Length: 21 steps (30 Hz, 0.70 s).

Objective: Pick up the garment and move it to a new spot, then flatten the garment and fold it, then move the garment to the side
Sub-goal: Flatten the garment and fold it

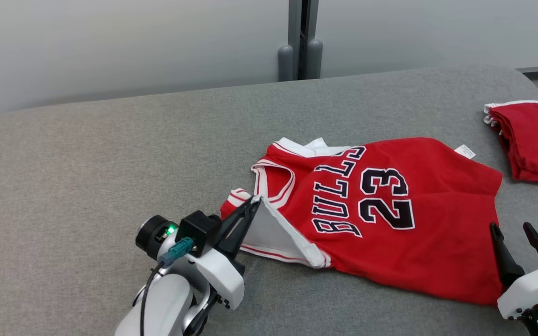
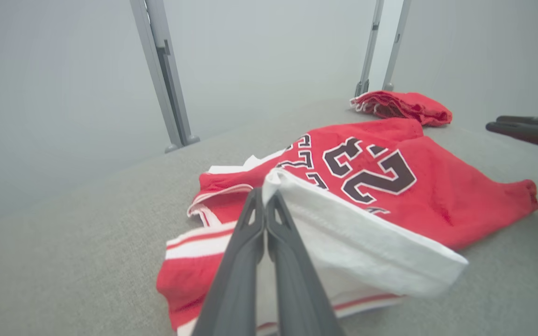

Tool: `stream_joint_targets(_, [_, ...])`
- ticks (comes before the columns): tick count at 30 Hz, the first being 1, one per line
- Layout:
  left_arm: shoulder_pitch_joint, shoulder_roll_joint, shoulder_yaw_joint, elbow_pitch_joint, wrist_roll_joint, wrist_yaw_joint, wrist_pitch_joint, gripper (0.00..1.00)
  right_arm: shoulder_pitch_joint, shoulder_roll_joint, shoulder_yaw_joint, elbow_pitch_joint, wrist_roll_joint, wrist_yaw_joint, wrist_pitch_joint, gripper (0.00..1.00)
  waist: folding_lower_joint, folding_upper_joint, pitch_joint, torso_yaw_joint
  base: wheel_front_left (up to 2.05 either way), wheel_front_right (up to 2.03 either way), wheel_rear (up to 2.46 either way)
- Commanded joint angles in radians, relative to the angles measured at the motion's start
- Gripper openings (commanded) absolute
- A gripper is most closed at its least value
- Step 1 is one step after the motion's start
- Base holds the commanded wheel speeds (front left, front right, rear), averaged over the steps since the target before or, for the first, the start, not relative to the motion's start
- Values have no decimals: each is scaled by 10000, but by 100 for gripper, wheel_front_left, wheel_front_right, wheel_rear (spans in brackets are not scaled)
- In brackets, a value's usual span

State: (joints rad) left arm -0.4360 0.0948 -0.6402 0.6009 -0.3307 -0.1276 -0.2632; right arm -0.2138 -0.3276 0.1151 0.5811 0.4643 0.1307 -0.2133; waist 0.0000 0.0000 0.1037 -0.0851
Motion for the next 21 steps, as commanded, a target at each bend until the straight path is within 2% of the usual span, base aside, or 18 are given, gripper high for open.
stream_joint_targets(1, [148,108,302,-335,180,65,-8,0,96,-18,-6,41,-67,0,-72,100,0,0,-236,233,0,0,0])
stream_joint_targets(8, [960,357,1959,-2456,971,118,-5,0,191,79,49,263,-95,0,-114,100,0,0,-774,735,0,0,0])
stream_joint_targets(11, [1425,506,2045,-2763,1168,36,-5,0,253,137,77,372,-113,0,-126,100,0,0,-940,891,0,0,0])
stream_joint_targets(15, [1965,835,1468,-2608,1290,-29,-5,0,315,162,144,508,-147,0,-127,100,0,0,-1043,1017,0,0,0])
stream_joint_targets(16, [2161,1028,886,-2374,1143,-40,-7,0,319,175,157,583,-160,0,-115,100,0,0,-1068,1052,0,0,0])
stream_joint_targets(21, [2366,1570,-422,-1343,780,-27,-8,0,312,182,183,753,-168,0,-88,100,0,0,-1070,1038,0,0,0])
